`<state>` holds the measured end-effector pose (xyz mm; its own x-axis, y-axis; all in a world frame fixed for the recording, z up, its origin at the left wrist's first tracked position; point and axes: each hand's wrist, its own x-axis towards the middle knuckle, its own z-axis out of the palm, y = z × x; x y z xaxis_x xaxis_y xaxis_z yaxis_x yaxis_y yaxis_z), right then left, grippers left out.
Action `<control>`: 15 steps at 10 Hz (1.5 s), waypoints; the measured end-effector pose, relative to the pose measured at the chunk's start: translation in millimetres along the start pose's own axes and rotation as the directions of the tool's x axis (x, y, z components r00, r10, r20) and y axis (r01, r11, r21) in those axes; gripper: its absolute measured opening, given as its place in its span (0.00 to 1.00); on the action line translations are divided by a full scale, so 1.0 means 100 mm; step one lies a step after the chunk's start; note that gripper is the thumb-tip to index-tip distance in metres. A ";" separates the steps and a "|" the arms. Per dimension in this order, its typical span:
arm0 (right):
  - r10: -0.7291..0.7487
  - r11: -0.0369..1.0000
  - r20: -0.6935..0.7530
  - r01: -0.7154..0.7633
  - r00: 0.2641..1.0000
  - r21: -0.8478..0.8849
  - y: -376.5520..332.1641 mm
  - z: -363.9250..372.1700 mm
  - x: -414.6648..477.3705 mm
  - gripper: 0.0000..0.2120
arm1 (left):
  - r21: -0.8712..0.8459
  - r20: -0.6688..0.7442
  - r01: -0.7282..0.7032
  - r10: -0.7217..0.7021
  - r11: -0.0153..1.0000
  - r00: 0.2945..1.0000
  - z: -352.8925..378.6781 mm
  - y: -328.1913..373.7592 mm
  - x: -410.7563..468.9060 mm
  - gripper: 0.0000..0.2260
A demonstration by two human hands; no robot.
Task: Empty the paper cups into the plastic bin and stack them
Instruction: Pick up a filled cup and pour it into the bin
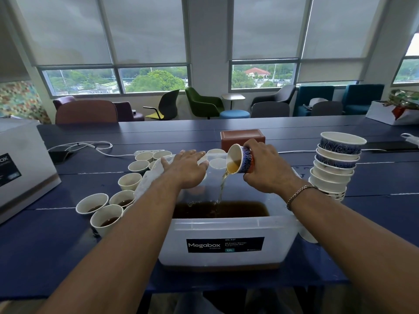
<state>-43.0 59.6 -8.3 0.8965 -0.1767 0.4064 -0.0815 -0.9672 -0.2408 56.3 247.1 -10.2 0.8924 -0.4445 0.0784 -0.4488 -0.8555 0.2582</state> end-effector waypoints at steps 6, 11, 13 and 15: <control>-0.029 0.996 -0.041 0.025 0.999 -0.081 0.00 0.01 0.01 0.34 | 0.014 0.006 -0.004 0.004 1.000 1.000 0.00 -0.01 0.00 0.23; -0.061 0.986 -0.074 0.049 0.995 -0.156 -0.04 -0.02 0.00 0.35 | 0.018 0.001 -0.004 0.004 1.000 1.000 0.01 -0.01 0.01 0.23; -0.083 0.984 -0.119 0.062 0.989 -0.170 -0.05 -0.02 0.01 0.35 | 0.011 0.002 -0.010 0.010 1.000 1.000 0.00 -0.01 0.01 0.23; -0.157 0.975 -0.237 0.112 0.959 -0.189 -0.07 -0.03 0.01 0.33 | 0.006 0.009 -0.017 0.017 1.000 1.000 -0.01 -0.02 0.00 0.23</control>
<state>-42.9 65.9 -3.5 0.7688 -0.0613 0.6365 -0.0611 -0.9979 -0.0222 57.6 249.0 -10.1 0.8843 -0.4610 0.0739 -0.4639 -0.8495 0.2513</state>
